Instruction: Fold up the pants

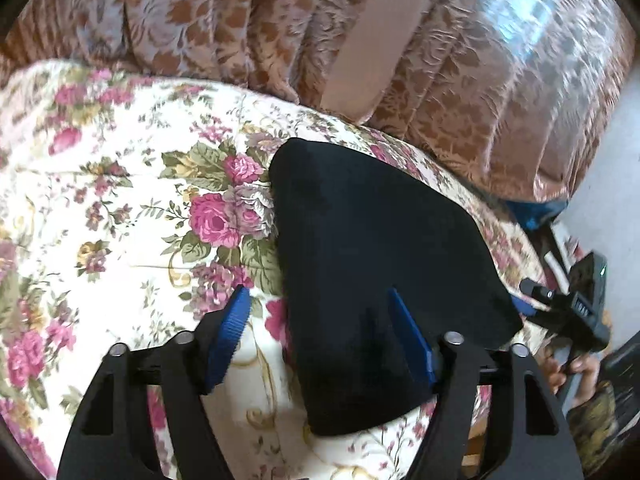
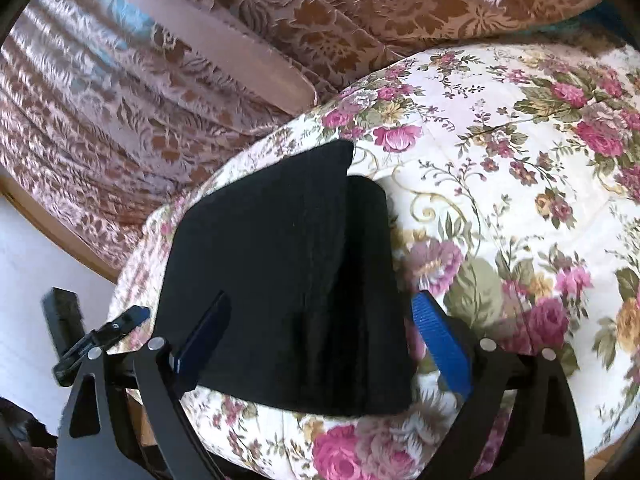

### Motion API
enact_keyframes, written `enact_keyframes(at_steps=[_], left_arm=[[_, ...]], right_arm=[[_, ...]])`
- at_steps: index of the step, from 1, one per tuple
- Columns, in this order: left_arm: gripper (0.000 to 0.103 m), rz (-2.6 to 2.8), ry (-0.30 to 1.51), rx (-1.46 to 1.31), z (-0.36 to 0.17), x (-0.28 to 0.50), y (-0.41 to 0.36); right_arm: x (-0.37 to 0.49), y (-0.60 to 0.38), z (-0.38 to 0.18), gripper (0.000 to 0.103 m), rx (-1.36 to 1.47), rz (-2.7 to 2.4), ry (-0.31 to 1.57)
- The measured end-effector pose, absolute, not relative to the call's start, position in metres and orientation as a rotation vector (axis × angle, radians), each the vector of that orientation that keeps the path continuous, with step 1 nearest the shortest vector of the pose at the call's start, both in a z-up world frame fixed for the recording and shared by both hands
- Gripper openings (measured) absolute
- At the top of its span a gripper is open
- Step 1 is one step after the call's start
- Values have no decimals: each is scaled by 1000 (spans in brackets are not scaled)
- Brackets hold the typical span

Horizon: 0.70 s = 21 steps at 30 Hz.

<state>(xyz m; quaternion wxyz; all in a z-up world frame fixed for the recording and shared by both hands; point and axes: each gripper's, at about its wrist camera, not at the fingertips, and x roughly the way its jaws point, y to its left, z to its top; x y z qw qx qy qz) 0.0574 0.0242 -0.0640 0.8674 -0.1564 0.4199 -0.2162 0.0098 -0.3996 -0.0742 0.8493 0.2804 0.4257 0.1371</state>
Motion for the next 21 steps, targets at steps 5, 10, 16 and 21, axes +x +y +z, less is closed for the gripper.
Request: enact_keyframes(at_steps=[5,10,16,21], left_arm=[[72,-511,969,-447,-84,90,24],[72,-611,1063,-577,-107,111,17],[43,-705,1048,-594,-114,110,9],[34,-749,963,-578,-87,107,15]], right_arm=[[46,-406,-100,93,677,367,966],[72,-408,-133,84,773,465,1060],[72,-396,-132,49,685,512,1054],[69,-385,-95,43,585,533,978]])
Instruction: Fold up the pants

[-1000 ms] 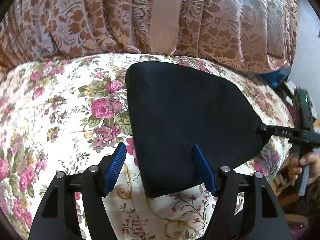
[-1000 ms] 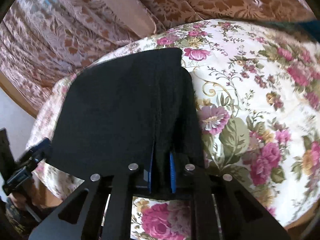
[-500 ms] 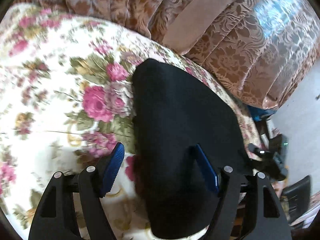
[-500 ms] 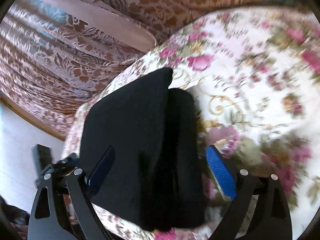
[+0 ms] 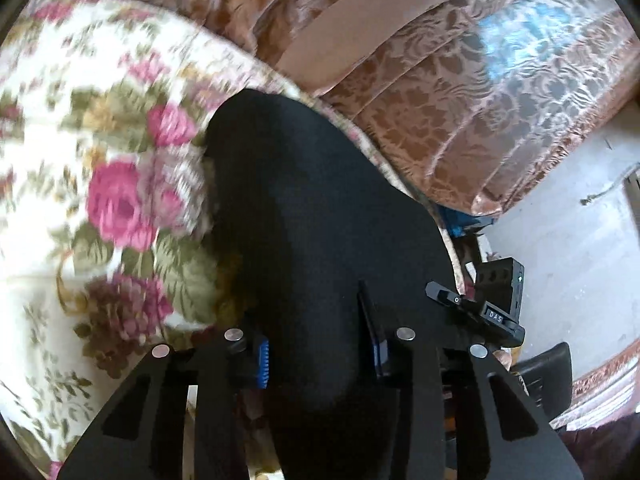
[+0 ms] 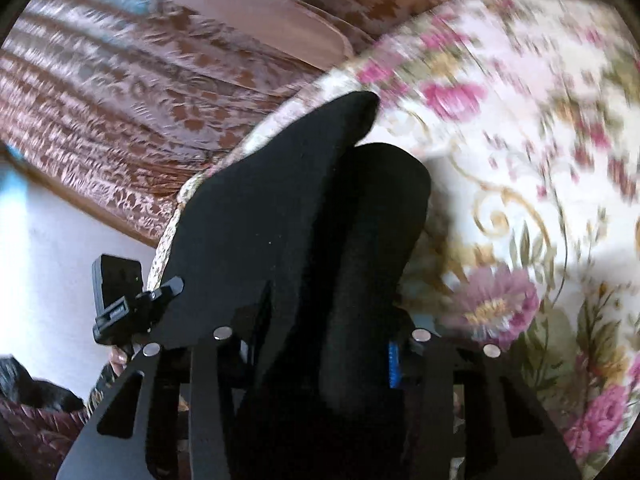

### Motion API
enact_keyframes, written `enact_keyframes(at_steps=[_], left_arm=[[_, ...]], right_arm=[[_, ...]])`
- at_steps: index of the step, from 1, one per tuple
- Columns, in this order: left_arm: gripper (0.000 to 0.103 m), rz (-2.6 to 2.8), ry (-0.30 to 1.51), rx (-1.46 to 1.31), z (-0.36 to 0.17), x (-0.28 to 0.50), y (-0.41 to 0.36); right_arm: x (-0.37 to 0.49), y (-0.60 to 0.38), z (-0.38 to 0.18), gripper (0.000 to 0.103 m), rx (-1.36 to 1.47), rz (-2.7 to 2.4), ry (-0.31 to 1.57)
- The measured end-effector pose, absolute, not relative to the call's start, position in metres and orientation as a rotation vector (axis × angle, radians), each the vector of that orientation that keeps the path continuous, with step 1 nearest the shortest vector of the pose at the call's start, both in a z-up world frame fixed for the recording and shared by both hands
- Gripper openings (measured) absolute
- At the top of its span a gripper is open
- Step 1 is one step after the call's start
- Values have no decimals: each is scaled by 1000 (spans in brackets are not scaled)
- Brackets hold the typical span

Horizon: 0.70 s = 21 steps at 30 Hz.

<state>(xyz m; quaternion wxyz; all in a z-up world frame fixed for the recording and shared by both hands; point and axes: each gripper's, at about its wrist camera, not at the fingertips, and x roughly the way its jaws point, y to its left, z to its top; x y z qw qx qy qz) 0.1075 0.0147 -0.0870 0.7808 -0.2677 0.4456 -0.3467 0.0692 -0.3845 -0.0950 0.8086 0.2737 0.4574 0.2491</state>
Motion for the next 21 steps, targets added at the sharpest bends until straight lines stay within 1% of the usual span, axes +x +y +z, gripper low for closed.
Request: enact_keyframes(at_steps=[4,9,17,19,21], left_arm=[[34,-739,856,-531,-53,124,21],[34,-653,825,-441,-39,173,26],[35,-559,831,-378,-46,244,48],[37,-523,864,-352,-59,257,51],[39,-469,946,-307,-88,271,49]], right_arm=[[95,-373,-72,43,558,562,907],[155,-353,-68,43,543,569,904],[246,-324,-83,45,527,570,949],[260,-319,-101,46,522,562,986],[269,-314,-132,48,504,521,1049]])
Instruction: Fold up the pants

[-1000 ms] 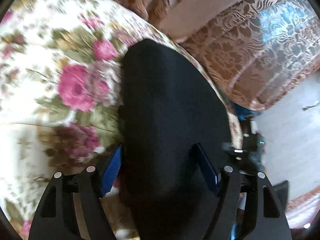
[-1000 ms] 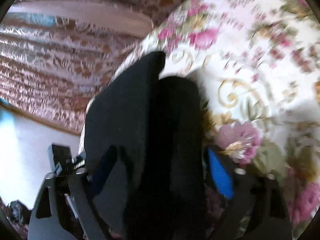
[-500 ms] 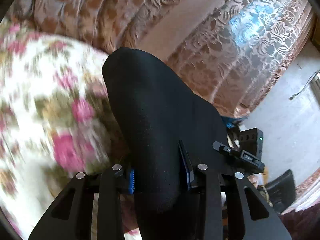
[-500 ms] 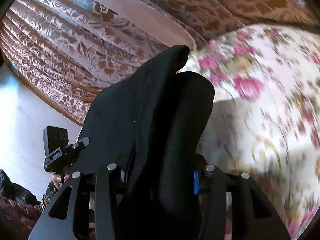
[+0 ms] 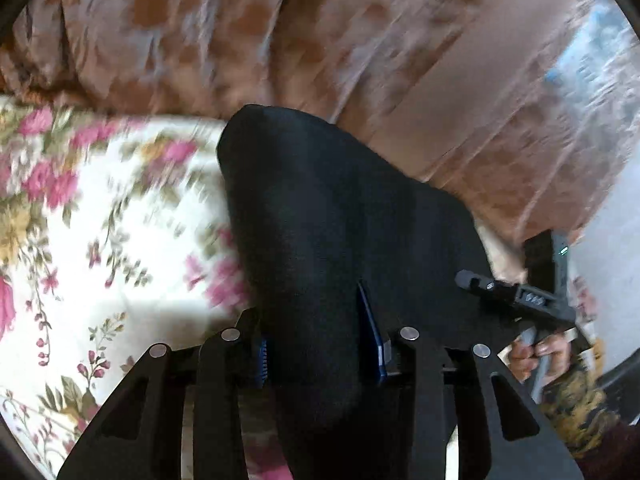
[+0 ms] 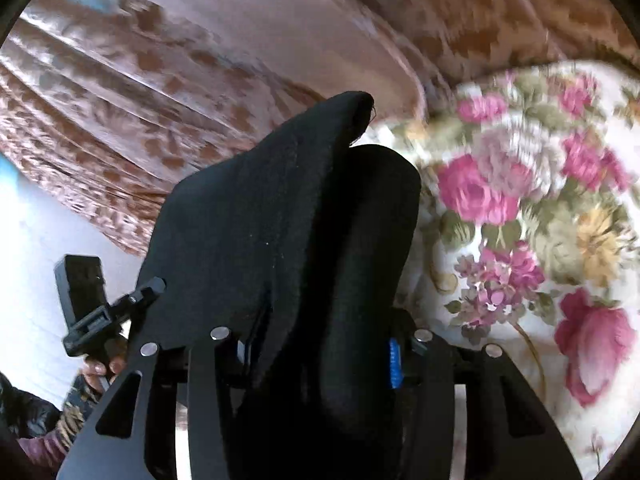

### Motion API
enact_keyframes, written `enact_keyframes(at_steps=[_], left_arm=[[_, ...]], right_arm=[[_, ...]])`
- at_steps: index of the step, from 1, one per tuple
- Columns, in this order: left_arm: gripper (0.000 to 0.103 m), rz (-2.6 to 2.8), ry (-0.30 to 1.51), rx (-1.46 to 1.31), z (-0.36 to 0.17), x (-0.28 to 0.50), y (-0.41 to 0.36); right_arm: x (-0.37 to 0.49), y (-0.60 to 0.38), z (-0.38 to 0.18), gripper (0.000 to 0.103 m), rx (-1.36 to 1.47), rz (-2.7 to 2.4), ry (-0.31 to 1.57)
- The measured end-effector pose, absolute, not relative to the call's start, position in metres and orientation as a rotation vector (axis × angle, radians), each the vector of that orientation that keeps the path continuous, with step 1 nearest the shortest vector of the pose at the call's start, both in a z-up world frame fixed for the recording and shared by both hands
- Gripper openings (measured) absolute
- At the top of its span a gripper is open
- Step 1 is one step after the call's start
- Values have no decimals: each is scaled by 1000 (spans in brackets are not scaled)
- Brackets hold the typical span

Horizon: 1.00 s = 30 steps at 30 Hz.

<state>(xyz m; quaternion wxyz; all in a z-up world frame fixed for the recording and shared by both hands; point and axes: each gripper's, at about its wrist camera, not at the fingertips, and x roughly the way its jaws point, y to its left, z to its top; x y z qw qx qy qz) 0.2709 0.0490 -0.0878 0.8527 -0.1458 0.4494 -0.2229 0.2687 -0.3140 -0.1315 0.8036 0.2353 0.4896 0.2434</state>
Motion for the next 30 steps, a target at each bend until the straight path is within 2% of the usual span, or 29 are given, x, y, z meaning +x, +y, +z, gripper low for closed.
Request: enact_keyframes(at_steps=[2,4,6,8,9,11,13,15,17,24,30], left_arm=[[44,-436,944,-293,-108,268,50],[45,-430,911,-293,-110,263,52],[51,-404,917,-292,-108,265,52],[59,-358,912,-269,-102,262,53],[59,-351,908,-266,-100,260,53],[63,-315,900,-269,-92,256,52],[64,-272,888,-253,-87,251,52],[69,-228,867,-225,-81,244,50],[69,-195,849,-199,-76,235,48],[78,-125,794,-154,-57,207,42],[78,-95,746,-128,-40,177,32]], right_arm=[[269,-320,-147,51,581,553,1035],[268,-321,-150,51,597,561,1022],[270,-320,-148,53,590,558,1030],[272,-319,-143,62,572,537,1036],[270,-318,-140,65,557,528,1034],[267,-318,-132,81,526,493,1026],[262,-316,-126,86,490,482,1018],[256,-315,-121,88,466,465,1006],[250,-316,-117,91,444,430,991],[228,-316,-94,92,382,303,915],[197,-308,-68,93,332,196,821]])
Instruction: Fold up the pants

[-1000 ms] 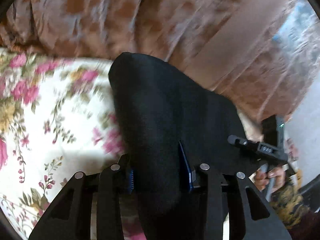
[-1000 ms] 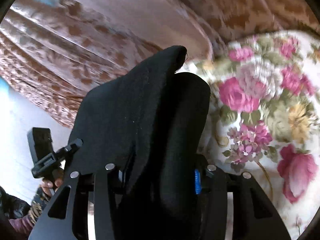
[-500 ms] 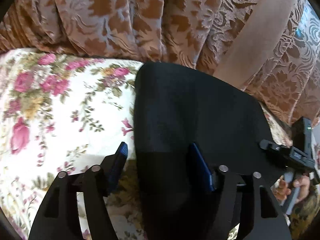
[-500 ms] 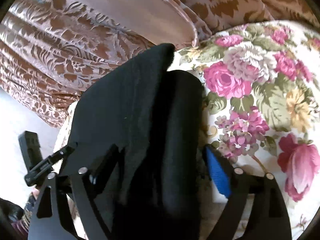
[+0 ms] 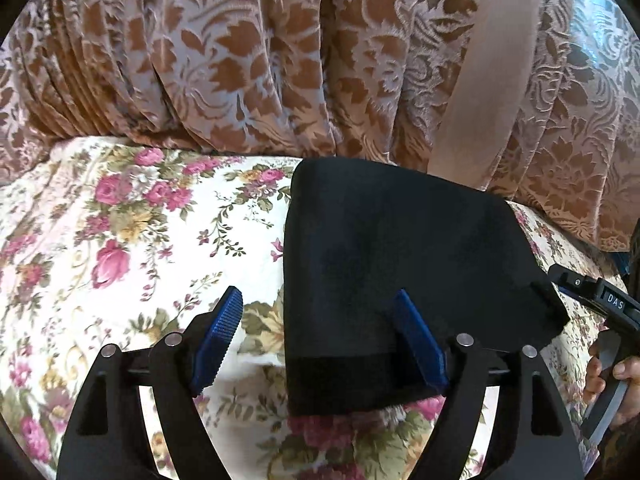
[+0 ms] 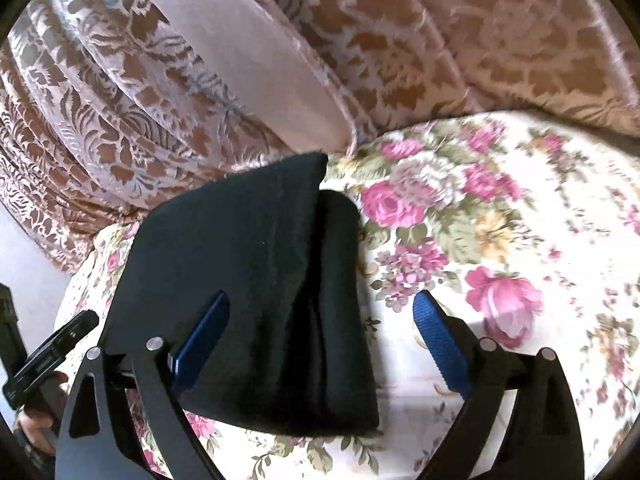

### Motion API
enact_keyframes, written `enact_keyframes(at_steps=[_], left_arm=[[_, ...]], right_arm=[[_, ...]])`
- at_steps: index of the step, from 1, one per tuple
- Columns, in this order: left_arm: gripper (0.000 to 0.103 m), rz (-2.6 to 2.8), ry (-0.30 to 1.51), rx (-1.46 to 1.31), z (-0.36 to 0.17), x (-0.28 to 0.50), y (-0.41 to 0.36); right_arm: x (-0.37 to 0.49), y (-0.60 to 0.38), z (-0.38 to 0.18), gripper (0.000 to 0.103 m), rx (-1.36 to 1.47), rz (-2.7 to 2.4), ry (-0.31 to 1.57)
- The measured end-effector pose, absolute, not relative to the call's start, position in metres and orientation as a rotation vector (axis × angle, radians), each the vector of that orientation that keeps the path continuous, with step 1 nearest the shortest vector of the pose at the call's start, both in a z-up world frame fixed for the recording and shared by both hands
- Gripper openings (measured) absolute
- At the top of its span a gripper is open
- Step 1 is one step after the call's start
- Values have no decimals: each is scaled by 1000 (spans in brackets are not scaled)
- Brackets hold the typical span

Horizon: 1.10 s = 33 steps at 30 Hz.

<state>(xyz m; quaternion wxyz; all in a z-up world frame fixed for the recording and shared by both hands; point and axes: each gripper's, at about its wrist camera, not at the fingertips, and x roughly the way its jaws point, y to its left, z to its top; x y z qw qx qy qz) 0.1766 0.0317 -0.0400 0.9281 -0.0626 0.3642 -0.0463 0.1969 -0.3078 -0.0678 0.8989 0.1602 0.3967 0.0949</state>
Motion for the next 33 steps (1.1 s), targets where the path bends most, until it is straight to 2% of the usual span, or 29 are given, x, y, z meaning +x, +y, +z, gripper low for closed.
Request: enact_keyframes(at_steps=[3,12,14,17,22,33], left_arm=[[84,-82,729,-108,-34,161,27],[85,-62,686,-85,-27,100,13],[91,-67,676,-88,-29,83,10],[92,-61,666,-67,-32,60,4],[99,-55,676,-81,-38,29,2],[99,-30,654,-79,-35,9,1]], right_arm=[[178,-301,-58,96,294,156,783],[108,-251,-57,101,188,83,754],[91,-237,-58,101,157,69,748],[68,-219,-60,101,120,56,740],[42,-204,-61,101,87,55,731],[21,-204,-54,101,87,34,705]])
